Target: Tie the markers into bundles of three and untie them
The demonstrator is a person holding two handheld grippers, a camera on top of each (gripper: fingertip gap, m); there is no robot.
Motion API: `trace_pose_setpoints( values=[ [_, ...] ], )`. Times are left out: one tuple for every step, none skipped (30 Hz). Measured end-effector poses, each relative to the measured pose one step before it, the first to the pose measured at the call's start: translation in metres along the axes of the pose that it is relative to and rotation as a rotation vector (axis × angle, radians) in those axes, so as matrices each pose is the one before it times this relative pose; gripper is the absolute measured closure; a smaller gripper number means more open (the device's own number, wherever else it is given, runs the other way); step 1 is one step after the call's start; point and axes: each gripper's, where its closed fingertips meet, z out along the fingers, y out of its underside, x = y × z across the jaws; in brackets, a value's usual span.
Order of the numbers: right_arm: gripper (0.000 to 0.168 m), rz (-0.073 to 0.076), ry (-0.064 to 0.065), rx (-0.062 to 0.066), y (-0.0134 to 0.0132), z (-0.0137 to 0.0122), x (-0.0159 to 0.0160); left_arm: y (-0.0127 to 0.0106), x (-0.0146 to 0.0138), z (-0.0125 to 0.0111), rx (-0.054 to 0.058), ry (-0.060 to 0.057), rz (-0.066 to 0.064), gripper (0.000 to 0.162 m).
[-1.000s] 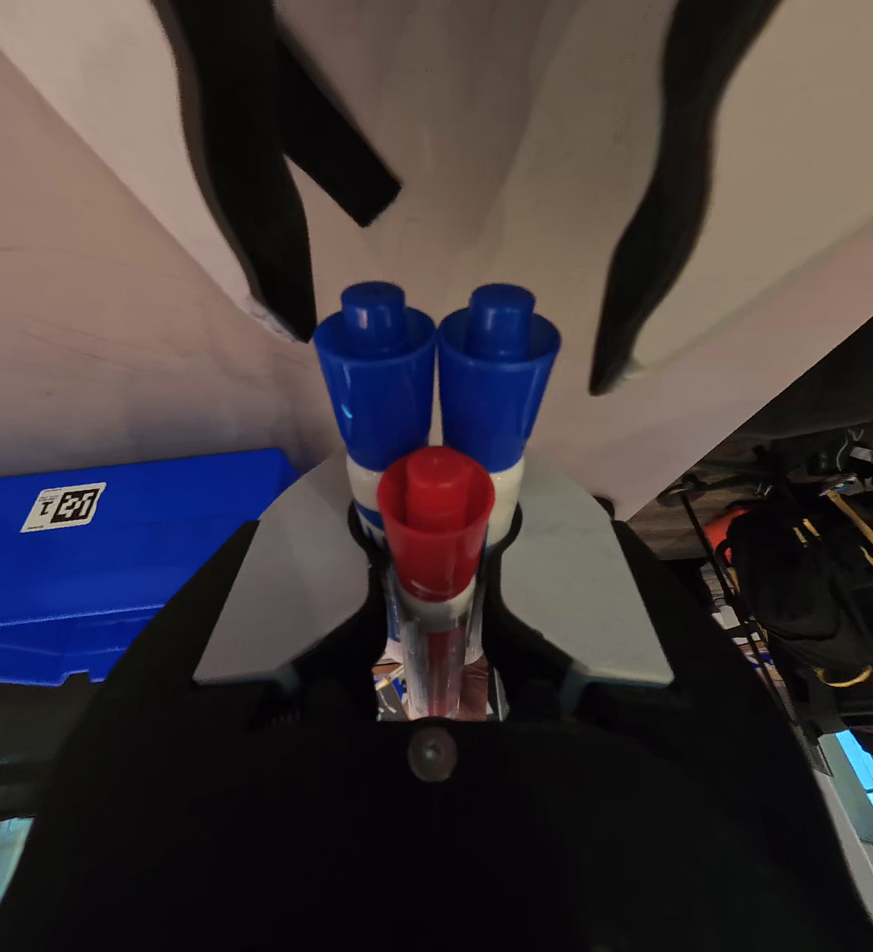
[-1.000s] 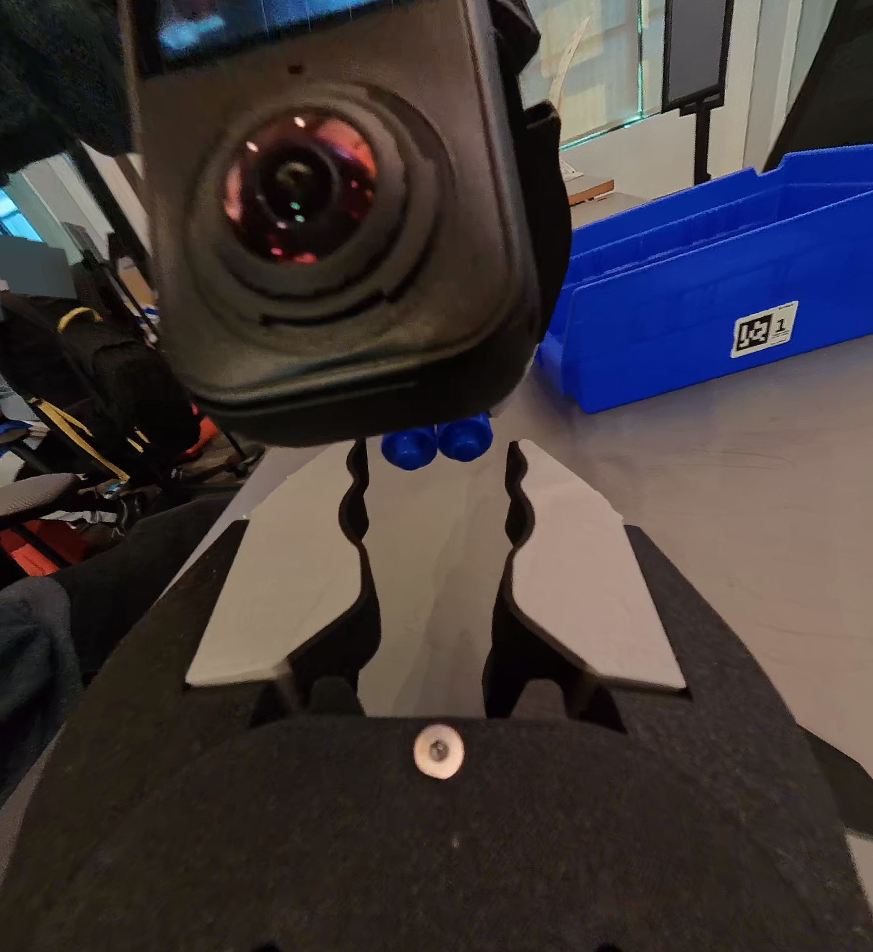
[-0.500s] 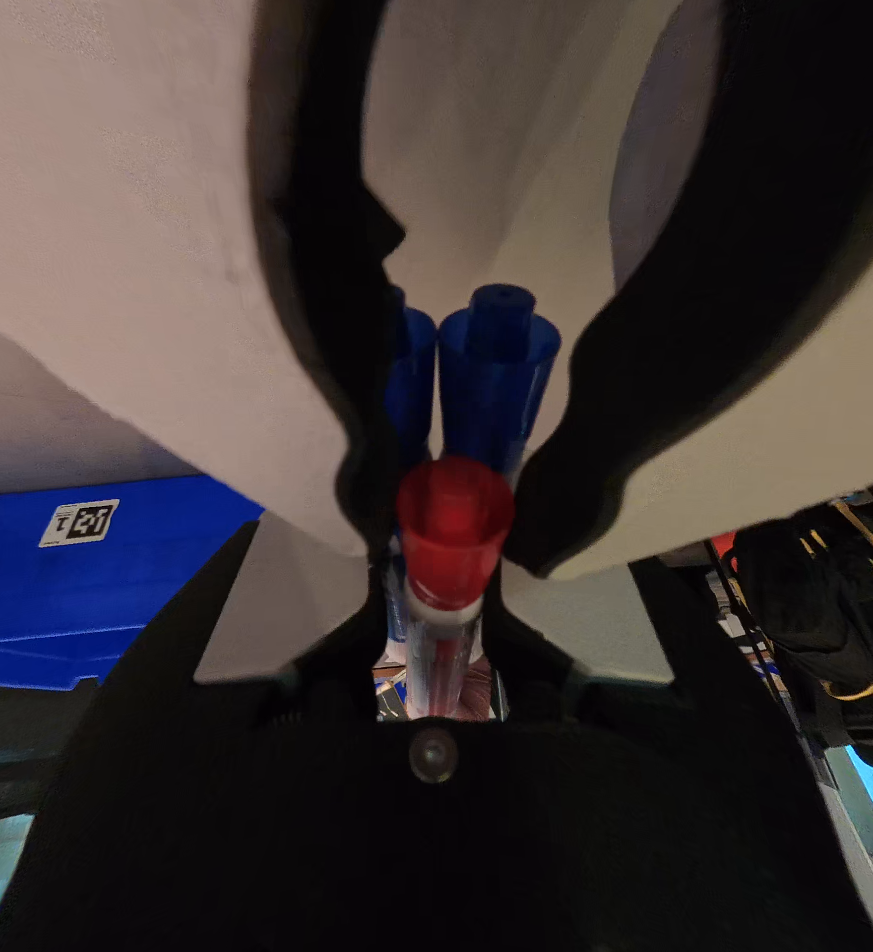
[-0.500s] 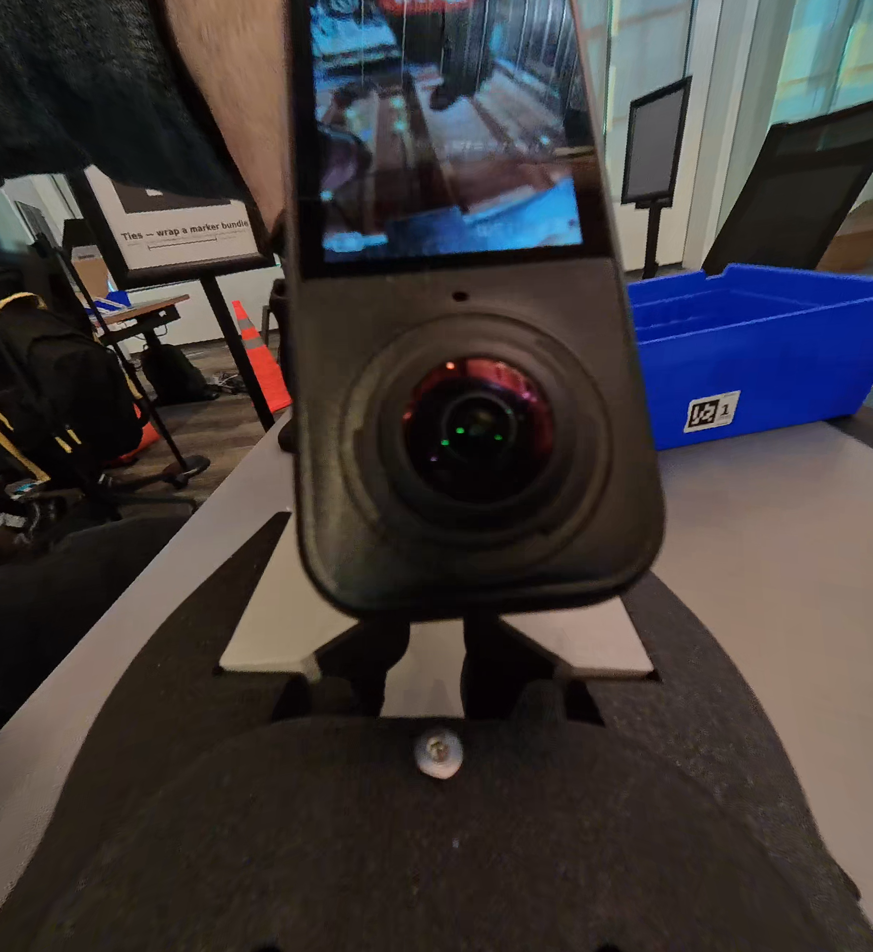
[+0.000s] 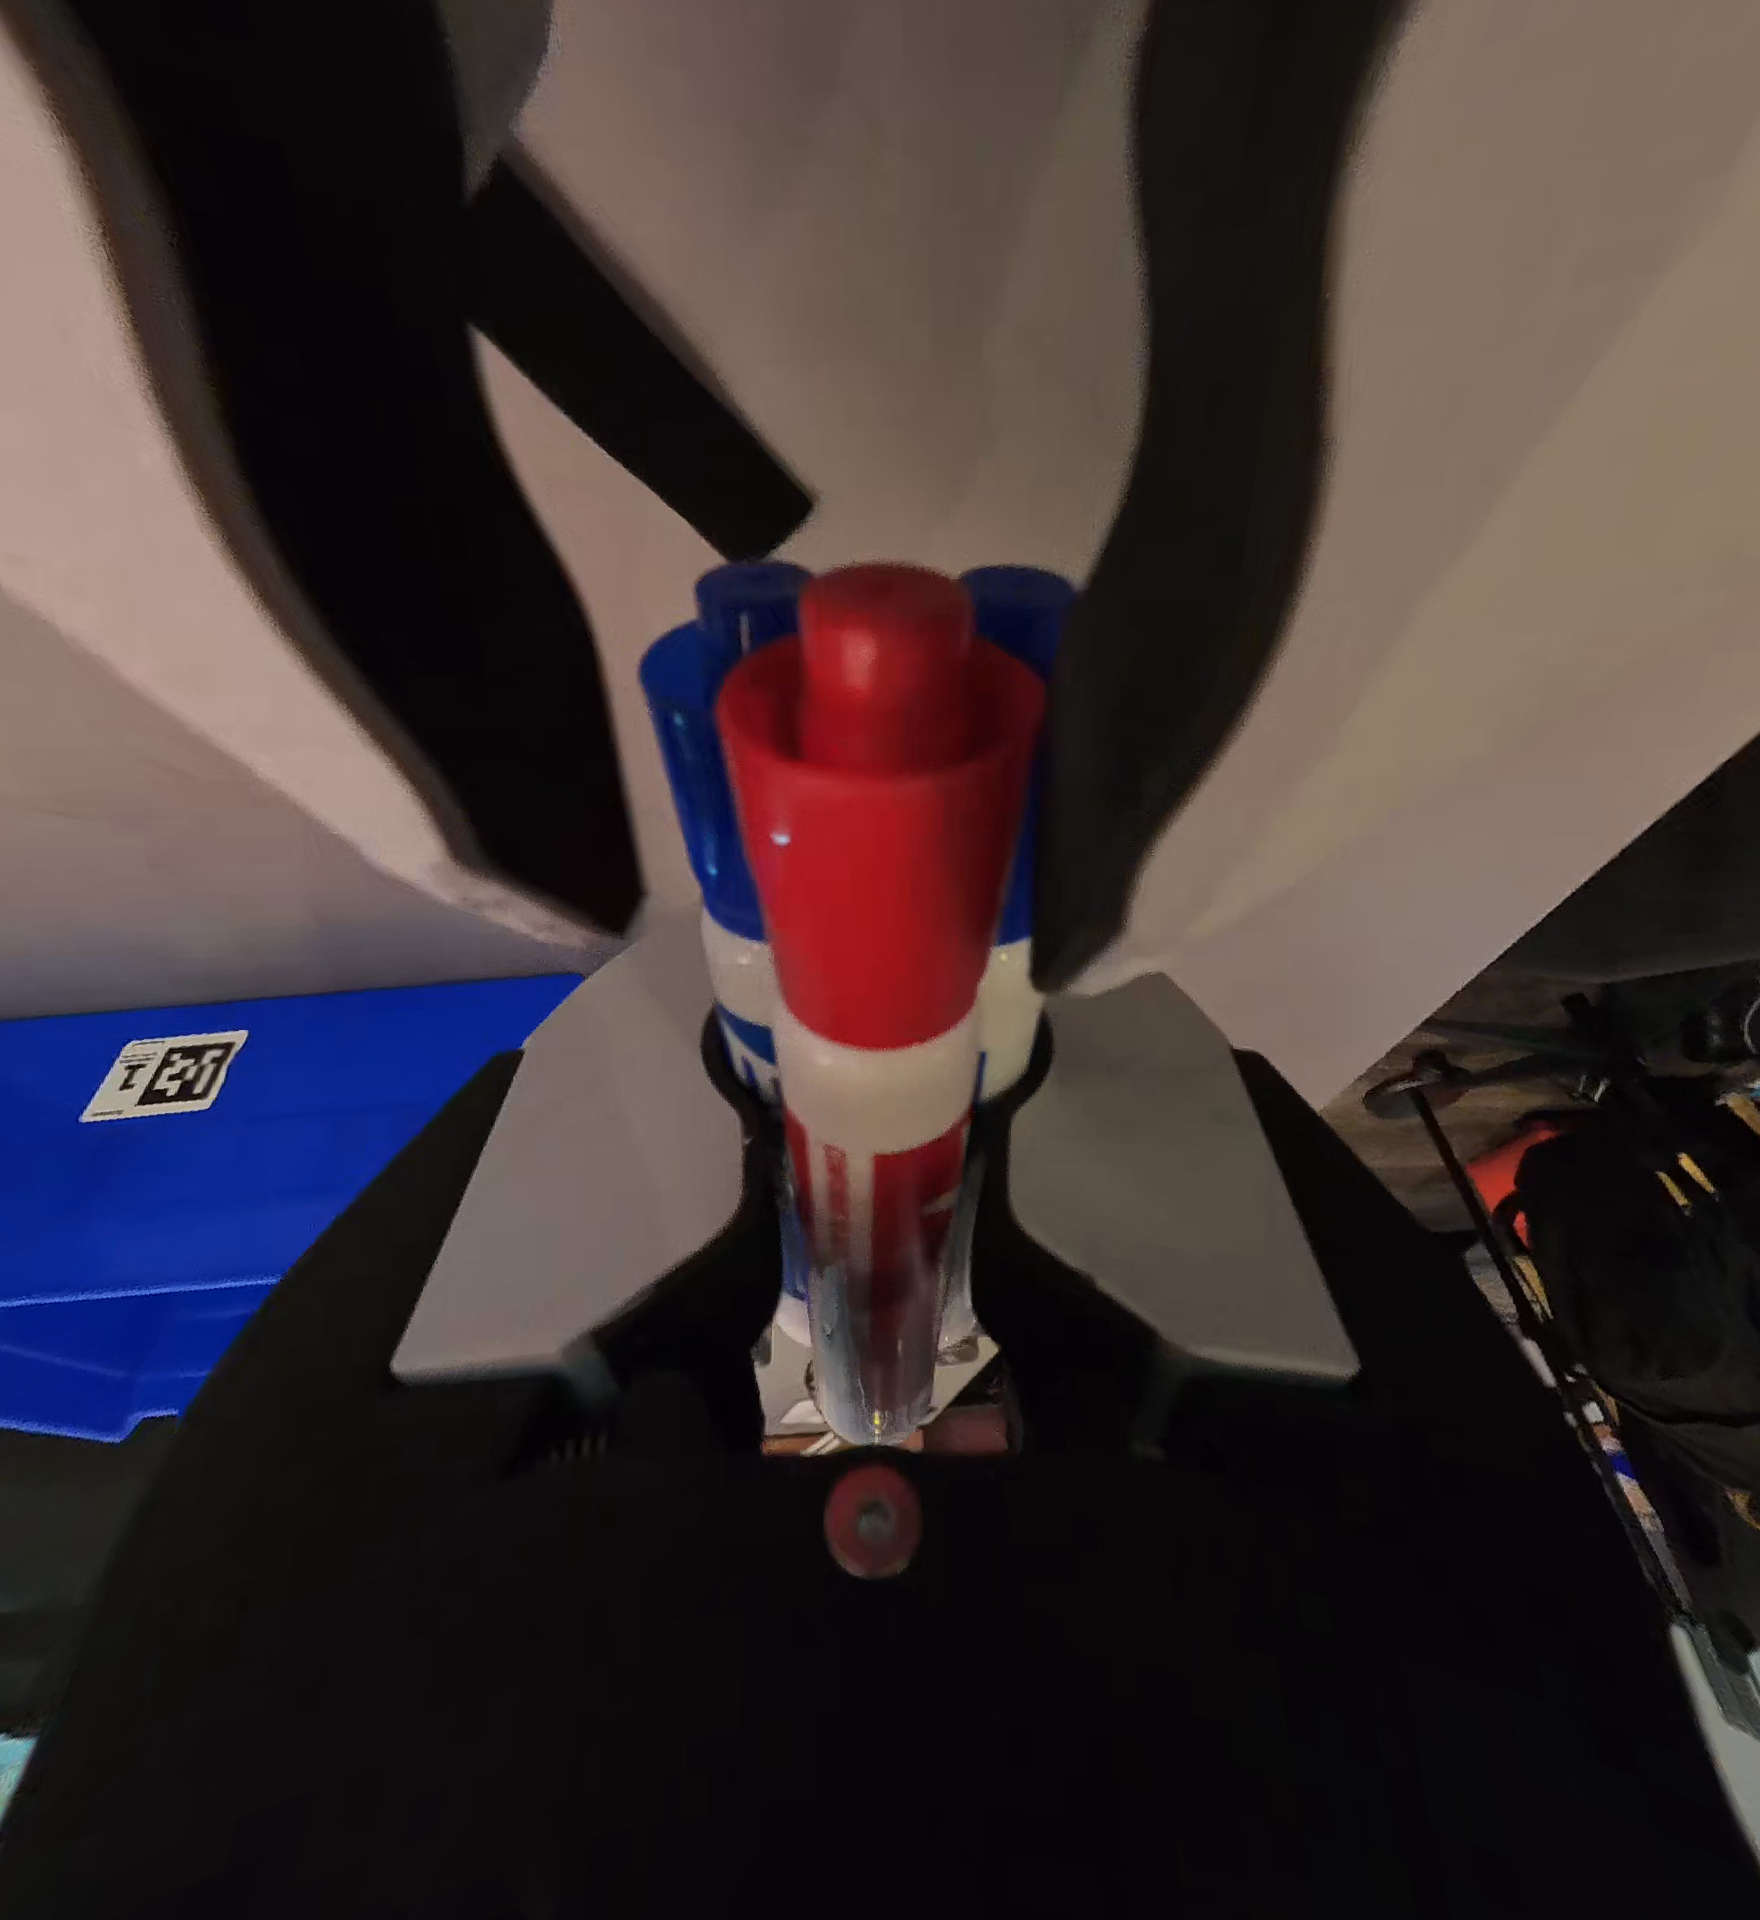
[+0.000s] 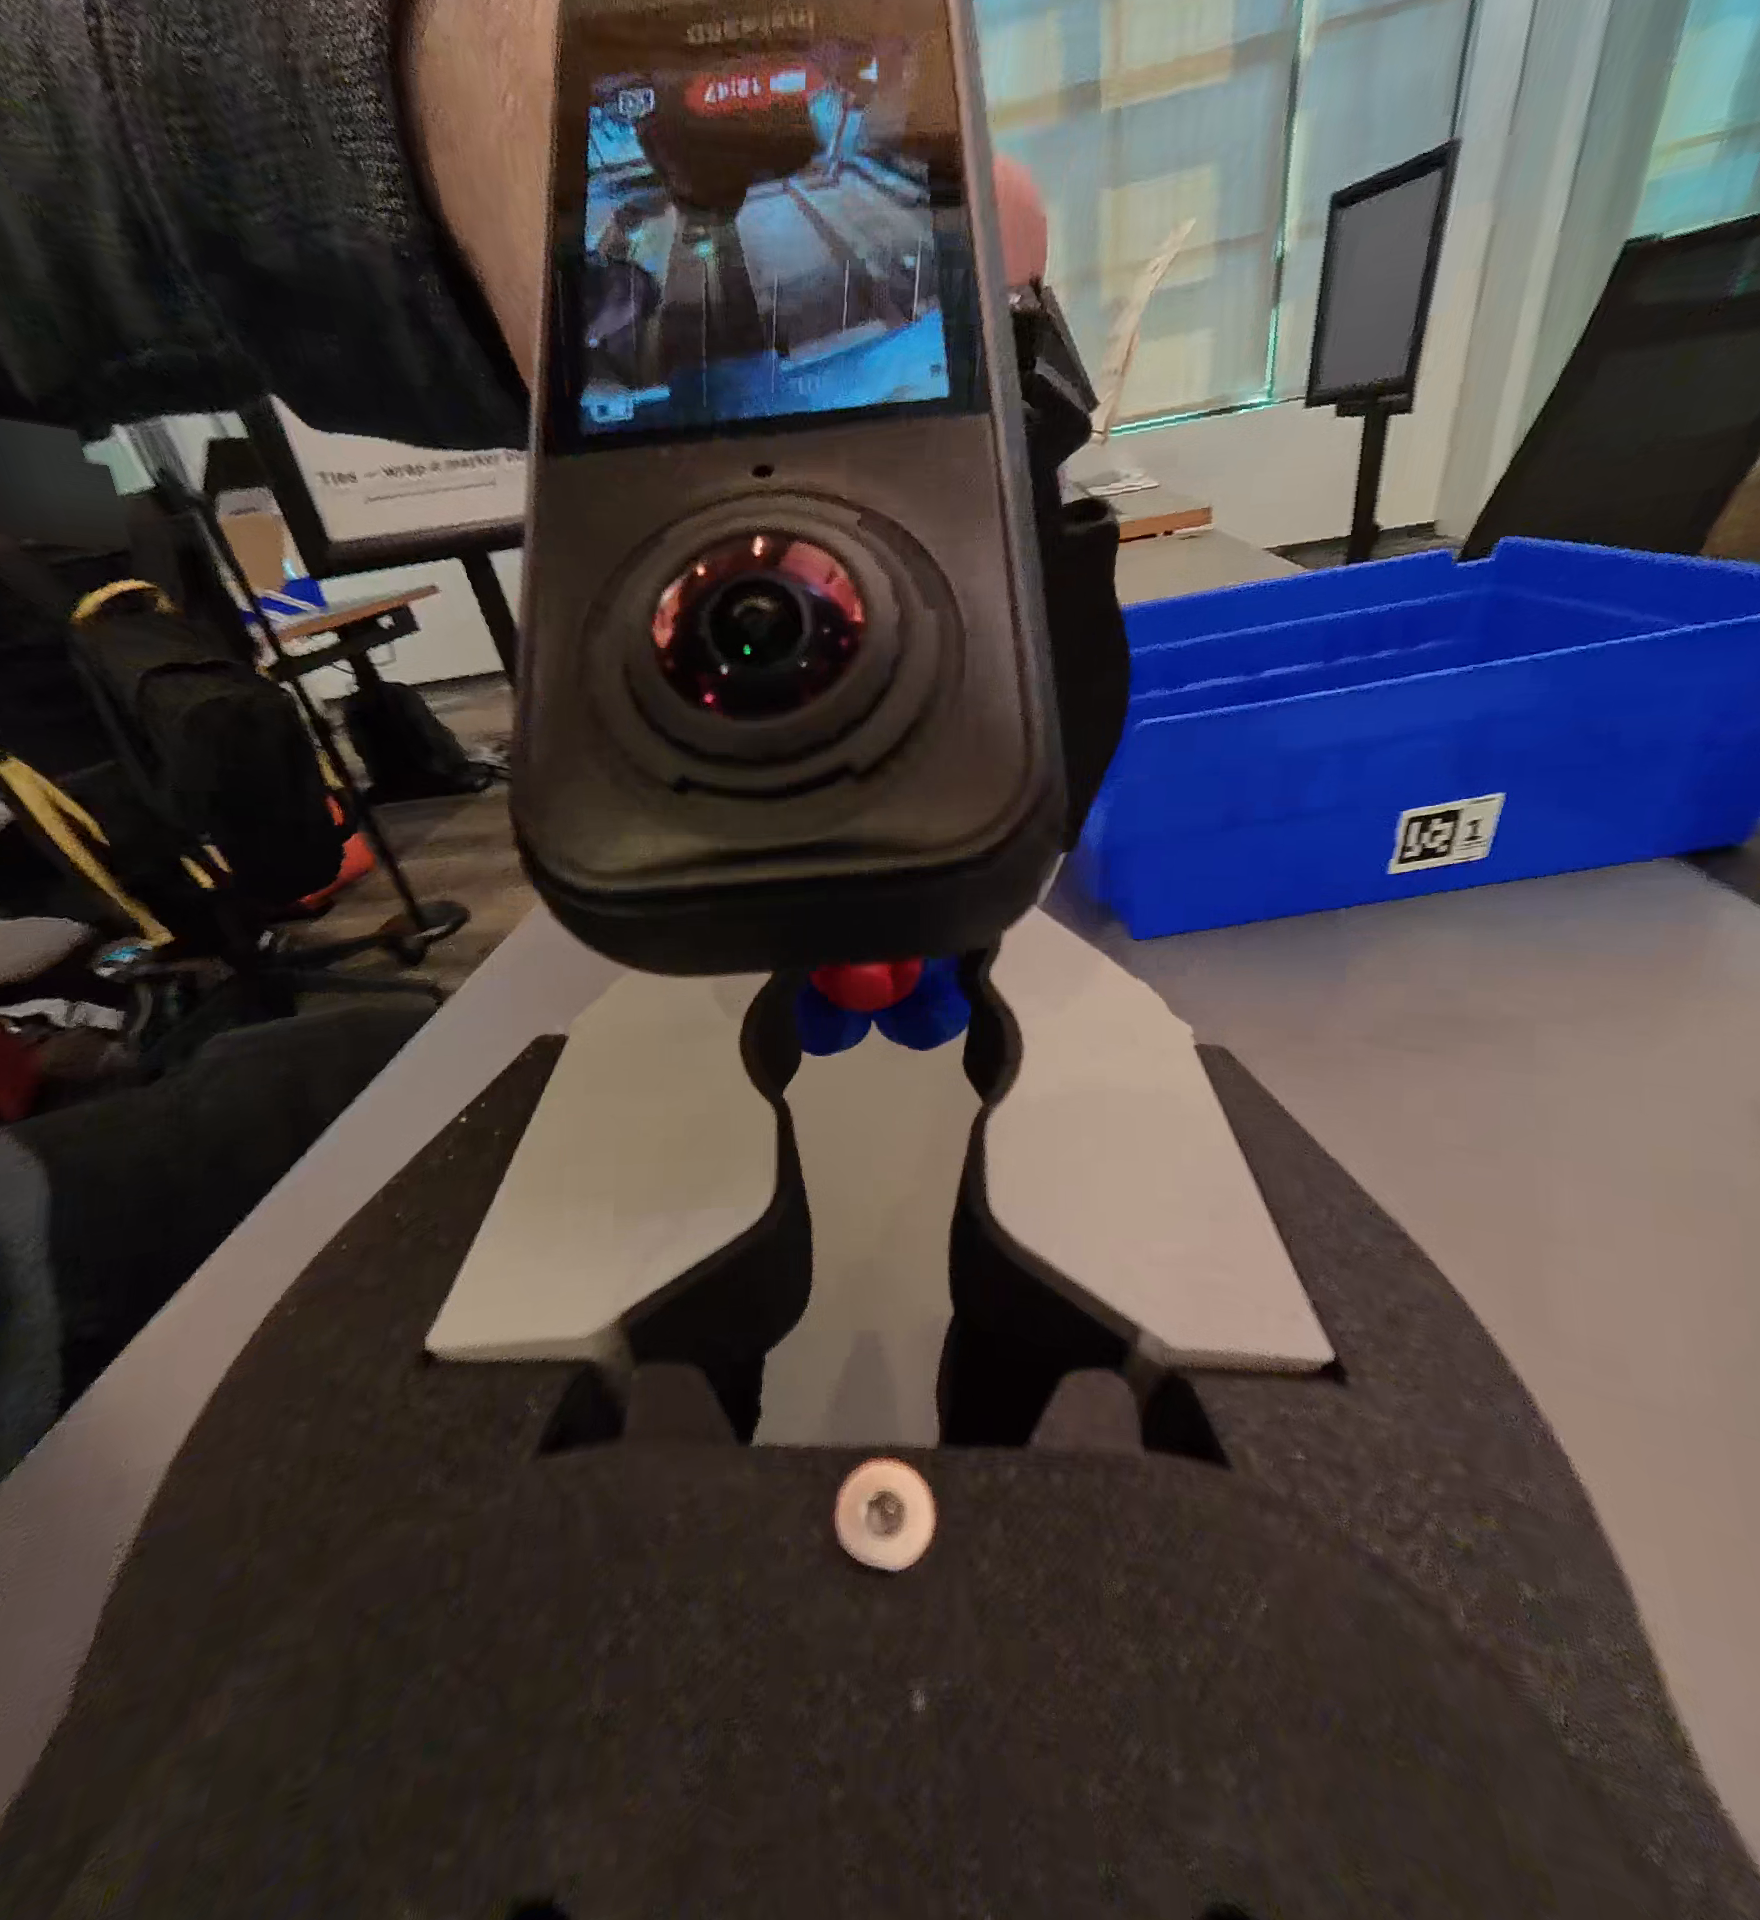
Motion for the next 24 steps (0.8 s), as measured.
trace_pose_setpoints(
  values=[
    [0.138,-0.0103,0.006,-0.0004,0.00048,-0.00028,-0.00008,-0.00008,0.0019,0.00065,0.0053,0.0135,-0.0093,0.12],
    [0.136,0.0044,-0.0088,0.0013,-0.00001,-0.00051,-0.00119,0.00205,-0.00053,0.00049,-0.0061,-0.0028,-0.006,0.12],
    [0.131,0.013,-0.009,-0.0009,0.00025,-0.00046,-0.0004,0.00227,-0.00402,-0.00066,-0.003,-0.0226,-0.01,0.12],
    [0.123,0.0096,0.0007,-0.007,0.00106,-0.00016,0.00102,0.00076,-0.00135,-0.00149,0.013,-0.0011,-0.0128,0.12],
    [0.123,-0.0009,0.0021,-0.0007,-0.00002,-0.00081,0.0004,-0.00076,0.00109,-0.00171,0.0238,0.0126,-0.0056,0.12],
    [0.124,-0.009,-0.0025,0.0092,-0.00178,-0.00175,-0.00117,-0.00038,-0.00107,-0.00149,0.02,-0.0067,-0.0053,0.12],
    [0.122,-0.0111,-0.0007,0.0018,-0.00143,-0.0024,-0.00038,0.00155,-0.0005,-0.00049,0.0067,-0.0039,-0.0107,0.12],
    [0.119,-0.008,0.0081,-0.0213,0.0019,-0.00275,0.0024,0.00211,0.00162,0.00029,0.0053,0.0051,-0.0039,0.12],
    [0.122,-0.0055,0.0026,-0.0472,0.00646,-0.00245,0.00354,0.0017,0.00074,0.00039,0.0112,-0.0036,-0.0058,0.12],
    [0.126,-0.0089,-0.0028,-0.0715,0.01113,-0.00151,0.00398,0.00302,0.00167,0.00102,0.0056,0.0046,-0.0164,0.12],
    [0.126,-0.0238,0.008,-0.0916,0.01448,0.00005,0.00494,0.00516,0.00231,0.00198,-0.0055,0.0074,-0.0116,0.12],
    [0.126,-0.0389,0.0228,-0.0762,0.01196,0.00187,0.00429,0.00665,0.00128,0.00231,-0.0133,-0.0015,-0.0094,0.12],
    [0.126,-0.0446,0.0181,-0.0511,0.00747,0.00402,0.00082,0.00497,0.00118,0.00215,0.0003,-0.0025,-0.01,0.12],
    [0.128,-0.0556,0.0165,-0.0682,0.00877,0.00648,-0.00077,0.00294,0.00247,0.0018,0.0141,0.0059,-0.0111,0.12],
    [0.13,-0.0752,0.0224,-0.0952,0.01211,0.00763,0.00018,0.0038,0.00239,0.00177,0.0074,0.0072,-0.0123,0.119],
    [0.132,-0.0833,0.0272,-0.0961,0.01186,0.00779,0.00128,0.00475,0.00156,0.00173,-0.0009,0.0013,-0.0095,0.119],
    [0.134,-0.0709,0.0244,-0.0778,0.00859,0.00724,0.00139,0.004,0.00114,0.00147,0.0023,-0.0009,-0.0084,0.12],
    [0.136,-0.0531,0.0085,-0.06,0.00529,0.00652,0.00043,0.00309,0.00176,0.00142,0.0053,0.0034,-0.0073,0.12],
    [0.137,-0.0407,0.008,-0.0513,0.00433,0.00596,0.00195,0.00452,0.0017,0.00136,-0.0074,0.0045,-0.0082,0.12],
    [0.139,-0.0312,0.0075,-0.0484,0.00514,0.00534,0.00294,0.00481,0.00054,0.00119,-0.0109,-0.0014,-0.007,0.119],
    [0.139,-0.0129,-0.0063,-0.0331,0.00417,0.00394,0.00166,0.00253,0.00014,0.00042,0.0042,0.0005,-0.0109,0.12],
    [0.144,0.0036,-0.0085,-0.0093,0.00108,0.00201,0.00151,0.00134,0.00113,0.00018,0.0109,0.007,-0.008,0.12],
    [0.15,-0.0038,-0.002,-0.0041,0.00026,0.00124,0.00157,0.0024,0.00102,0.00034,0.0019,0.0042,-0.0003,0.119],
    [0.156,-0.0181,0.009,-0.0109,0.00168,0.00171,0.00198,0.00289,-0.00032,0.00044,-0.0041,-0.0048,-0.002,0.119]
  ],
)
